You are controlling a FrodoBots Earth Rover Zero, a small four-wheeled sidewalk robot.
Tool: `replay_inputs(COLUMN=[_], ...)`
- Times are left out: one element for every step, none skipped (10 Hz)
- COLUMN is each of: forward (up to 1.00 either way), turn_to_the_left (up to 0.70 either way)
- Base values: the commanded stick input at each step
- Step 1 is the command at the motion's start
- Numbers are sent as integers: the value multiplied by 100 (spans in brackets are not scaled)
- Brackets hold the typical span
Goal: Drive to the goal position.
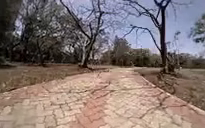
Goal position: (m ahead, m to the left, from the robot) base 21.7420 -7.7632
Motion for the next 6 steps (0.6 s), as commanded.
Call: replay_inputs(forward=[100, 100, 100, 100, 100, 100], turn_to_the_left=[0, 0, 0, 0, 0, 0])
